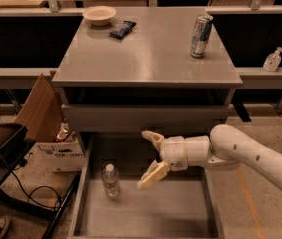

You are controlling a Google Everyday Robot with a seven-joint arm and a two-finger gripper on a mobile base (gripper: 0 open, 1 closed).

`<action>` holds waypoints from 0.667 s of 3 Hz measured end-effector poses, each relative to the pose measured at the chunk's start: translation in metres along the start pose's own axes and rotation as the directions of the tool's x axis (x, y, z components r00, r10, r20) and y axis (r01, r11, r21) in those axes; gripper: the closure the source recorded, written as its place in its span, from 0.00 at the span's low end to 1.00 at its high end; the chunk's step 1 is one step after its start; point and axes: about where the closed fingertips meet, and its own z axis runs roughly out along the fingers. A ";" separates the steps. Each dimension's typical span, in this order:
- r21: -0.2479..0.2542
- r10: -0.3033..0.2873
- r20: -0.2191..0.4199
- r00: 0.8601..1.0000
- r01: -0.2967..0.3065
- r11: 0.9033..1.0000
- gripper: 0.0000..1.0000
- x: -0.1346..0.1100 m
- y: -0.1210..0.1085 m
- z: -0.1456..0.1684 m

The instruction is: Place water bottle into middle drawer

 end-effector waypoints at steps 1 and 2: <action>-0.021 -0.050 -0.054 0.997 0.049 0.999 0.00 -0.016 0.002 -0.019; -0.062 -0.118 -0.163 0.980 0.109 0.992 0.00 -0.044 0.013 -0.053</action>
Offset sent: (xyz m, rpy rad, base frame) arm -0.0317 -0.0820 0.1370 -0.3671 -0.1574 0.1956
